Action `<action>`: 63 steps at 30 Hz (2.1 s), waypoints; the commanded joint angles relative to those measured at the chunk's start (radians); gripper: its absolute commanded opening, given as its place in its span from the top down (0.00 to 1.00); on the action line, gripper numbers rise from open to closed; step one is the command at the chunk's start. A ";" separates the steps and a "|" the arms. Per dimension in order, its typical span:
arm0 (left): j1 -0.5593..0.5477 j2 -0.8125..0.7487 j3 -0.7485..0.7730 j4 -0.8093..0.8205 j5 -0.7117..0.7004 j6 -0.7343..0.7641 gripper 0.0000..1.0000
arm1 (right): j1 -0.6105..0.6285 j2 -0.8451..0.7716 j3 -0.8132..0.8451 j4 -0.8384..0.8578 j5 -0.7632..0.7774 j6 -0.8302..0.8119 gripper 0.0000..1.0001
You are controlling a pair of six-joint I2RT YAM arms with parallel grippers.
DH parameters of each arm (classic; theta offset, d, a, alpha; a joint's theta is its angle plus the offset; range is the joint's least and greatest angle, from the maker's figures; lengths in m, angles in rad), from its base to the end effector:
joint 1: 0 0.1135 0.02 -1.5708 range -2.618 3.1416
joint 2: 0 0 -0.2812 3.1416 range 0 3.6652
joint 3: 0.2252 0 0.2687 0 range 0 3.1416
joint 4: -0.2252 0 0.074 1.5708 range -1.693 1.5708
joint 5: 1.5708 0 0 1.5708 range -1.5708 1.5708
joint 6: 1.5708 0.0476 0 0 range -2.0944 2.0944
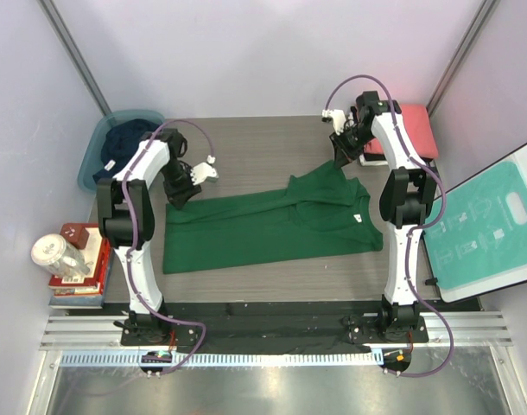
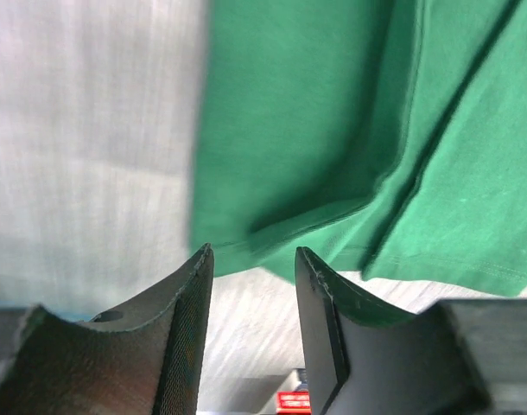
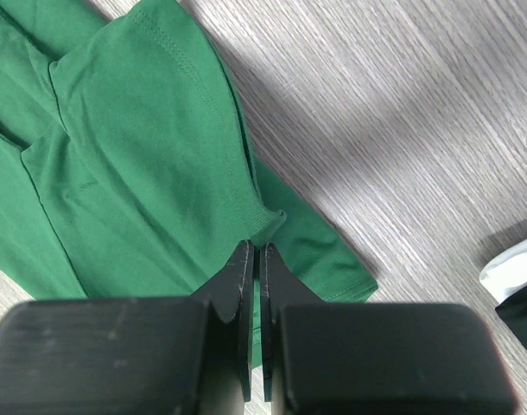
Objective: Fold and stack the t-shirts
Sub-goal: Fold the other side of the tshirt into a rectangle
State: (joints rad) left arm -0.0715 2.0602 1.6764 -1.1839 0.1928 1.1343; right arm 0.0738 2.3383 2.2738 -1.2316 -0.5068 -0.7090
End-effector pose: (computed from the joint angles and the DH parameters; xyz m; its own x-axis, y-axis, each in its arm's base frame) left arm 0.4162 -0.0390 0.1985 -0.3576 0.9173 -0.1750 0.9338 0.3491 -0.0782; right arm 0.5088 0.0608 0.2476 -0.6011 -0.6152 -0.5101 -0.7735 0.6082 0.1780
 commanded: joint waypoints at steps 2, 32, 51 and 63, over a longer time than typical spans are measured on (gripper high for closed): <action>0.004 0.041 0.082 -0.112 0.072 0.062 0.60 | 0.011 -0.066 0.009 -0.016 0.013 -0.026 0.97; 0.030 0.167 0.178 -0.358 0.016 0.219 0.59 | 0.034 -0.060 0.047 -0.025 0.071 -0.038 0.97; 0.036 0.075 0.218 -0.378 0.037 0.226 0.26 | 0.046 -0.050 0.064 -0.025 0.097 -0.033 0.97; 0.041 0.114 0.171 -0.457 0.011 0.263 0.28 | 0.058 -0.042 0.075 -0.025 0.116 -0.044 0.98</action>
State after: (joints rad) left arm -0.0402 2.2017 1.8790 -1.3289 0.2173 1.3563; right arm 0.1230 2.3383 2.3009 -1.2533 -0.4046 -0.7380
